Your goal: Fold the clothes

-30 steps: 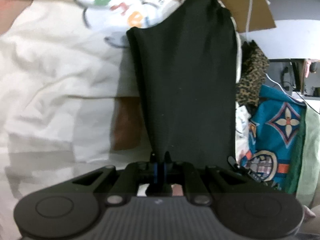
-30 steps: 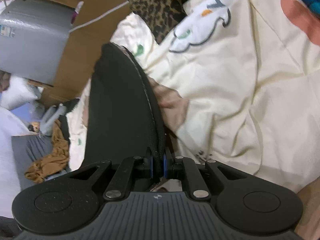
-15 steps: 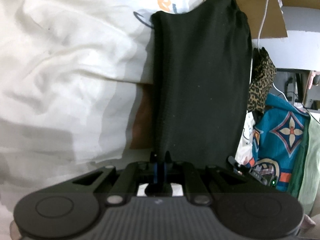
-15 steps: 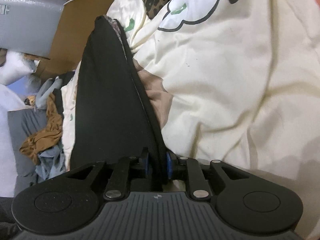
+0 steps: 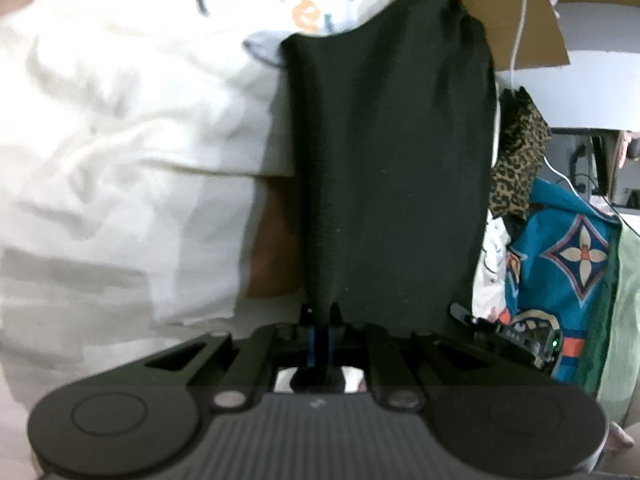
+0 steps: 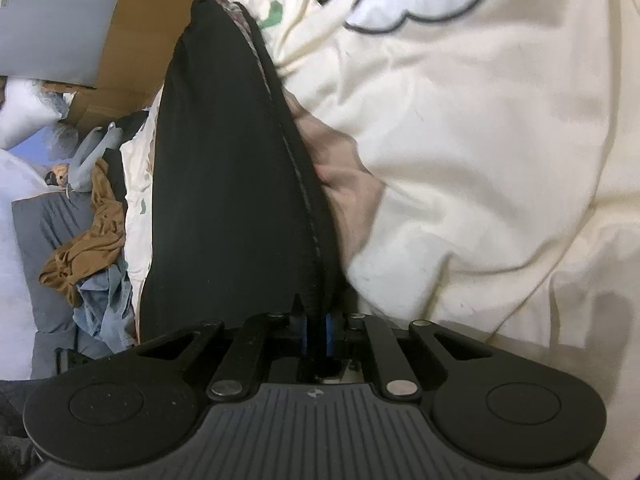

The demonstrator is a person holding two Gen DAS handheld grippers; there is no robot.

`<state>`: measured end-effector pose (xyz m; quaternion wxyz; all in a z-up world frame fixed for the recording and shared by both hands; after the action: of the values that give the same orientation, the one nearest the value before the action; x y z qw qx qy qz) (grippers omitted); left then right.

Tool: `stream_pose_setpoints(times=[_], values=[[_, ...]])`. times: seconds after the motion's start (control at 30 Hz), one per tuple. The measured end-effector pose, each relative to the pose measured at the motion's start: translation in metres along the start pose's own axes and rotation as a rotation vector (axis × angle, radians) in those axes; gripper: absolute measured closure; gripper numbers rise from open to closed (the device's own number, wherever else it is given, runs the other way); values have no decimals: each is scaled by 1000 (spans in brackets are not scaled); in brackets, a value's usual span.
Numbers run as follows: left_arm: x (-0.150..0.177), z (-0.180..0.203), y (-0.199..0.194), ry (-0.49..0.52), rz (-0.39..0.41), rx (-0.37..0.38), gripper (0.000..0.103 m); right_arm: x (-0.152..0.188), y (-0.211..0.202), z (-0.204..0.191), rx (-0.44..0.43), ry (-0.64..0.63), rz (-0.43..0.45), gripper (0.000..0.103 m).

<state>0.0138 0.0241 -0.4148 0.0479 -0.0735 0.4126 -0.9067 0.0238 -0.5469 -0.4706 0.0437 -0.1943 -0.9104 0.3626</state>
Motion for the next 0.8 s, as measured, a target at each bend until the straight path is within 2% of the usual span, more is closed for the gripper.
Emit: stream_pose_setpoints(times=[0.17, 0.4, 0.8], values=[[-7, 21, -25, 56, 13, -27, 97, -14, -20, -36, 4, -45, 26, 97], [-10, 50, -52, 72, 57, -28, 97, -28, -46, -99, 46, -121, 63, 97], [-15, 87, -111, 145, 84, -39, 97, -13, -89, -171, 54, -166, 102, 97]])
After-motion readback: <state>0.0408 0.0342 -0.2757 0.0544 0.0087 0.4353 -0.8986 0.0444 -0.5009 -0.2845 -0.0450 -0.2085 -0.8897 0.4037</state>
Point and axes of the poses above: each gripper's, at about its wrist camera, not at the fingertips, and y roughly the way its jaws point, z to its right, x to its underside, the point moved 3 cm from there along y, roughly the way its jaws point, and after that the axes turned 1 degree about -x, right-handed, at the moved point
